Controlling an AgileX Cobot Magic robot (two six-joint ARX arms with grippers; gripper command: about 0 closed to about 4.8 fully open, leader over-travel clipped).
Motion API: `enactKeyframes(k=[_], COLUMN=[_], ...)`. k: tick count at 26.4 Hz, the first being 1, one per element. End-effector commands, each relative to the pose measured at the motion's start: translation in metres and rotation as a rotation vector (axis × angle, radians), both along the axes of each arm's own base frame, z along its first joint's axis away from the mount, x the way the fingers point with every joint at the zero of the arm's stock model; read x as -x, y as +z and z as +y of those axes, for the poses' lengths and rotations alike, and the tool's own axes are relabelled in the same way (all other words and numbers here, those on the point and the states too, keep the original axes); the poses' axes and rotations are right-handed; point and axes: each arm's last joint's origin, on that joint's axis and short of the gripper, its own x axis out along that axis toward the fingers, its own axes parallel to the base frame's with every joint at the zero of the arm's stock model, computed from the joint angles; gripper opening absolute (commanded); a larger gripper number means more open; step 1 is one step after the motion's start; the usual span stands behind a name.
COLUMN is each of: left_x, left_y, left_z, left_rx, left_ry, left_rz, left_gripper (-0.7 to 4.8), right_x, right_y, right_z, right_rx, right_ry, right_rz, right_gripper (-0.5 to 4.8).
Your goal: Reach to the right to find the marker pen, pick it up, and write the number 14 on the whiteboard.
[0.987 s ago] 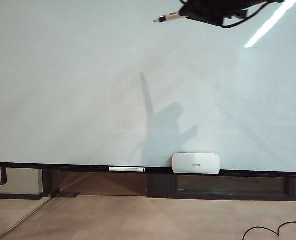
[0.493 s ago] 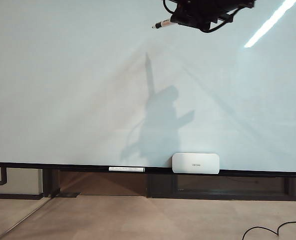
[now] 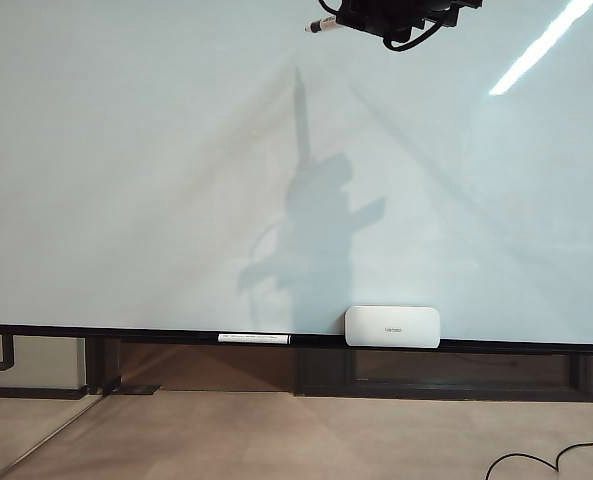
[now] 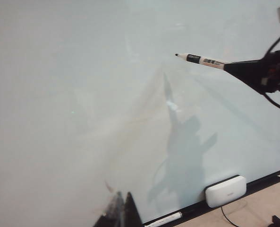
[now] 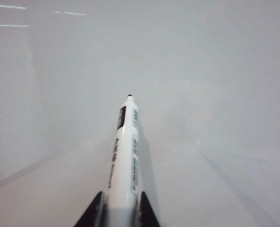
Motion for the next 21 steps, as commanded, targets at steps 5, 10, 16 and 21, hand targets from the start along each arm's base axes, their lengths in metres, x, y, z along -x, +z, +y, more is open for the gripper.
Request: enactKeyframes(k=[5, 10, 16, 21], left_x=[0.001, 0.002, 0.003, 0.002], left_y=[0.002, 0.003, 0.005, 0.003], left_z=[-0.002, -0.004, -0.004, -0.004], left_rx=[0.035, 0.03, 0.036, 0.034], left_ry=[-0.097, -0.156, -0.168, -0.167], left_rz=[0.008, 0.006, -0.009, 0.009], left_gripper=[-0.06, -0.06, -0.06, -0.06], right_x=[-0.007, -0.015, -0.015, -0.015], right_y=[0.003, 0.01, 0.01, 0.01], right_z=[0.004, 0.008, 0.008, 0.008], right_rx=[0.007, 0.005, 0.004, 0.008], right_ry=[-0.014, -0.018, -0.032, -0.032], right_rz=[-0.026, -0.027, -0.02, -0.019], right_gripper=[-0.01, -0.01, -0.02, -0.01])
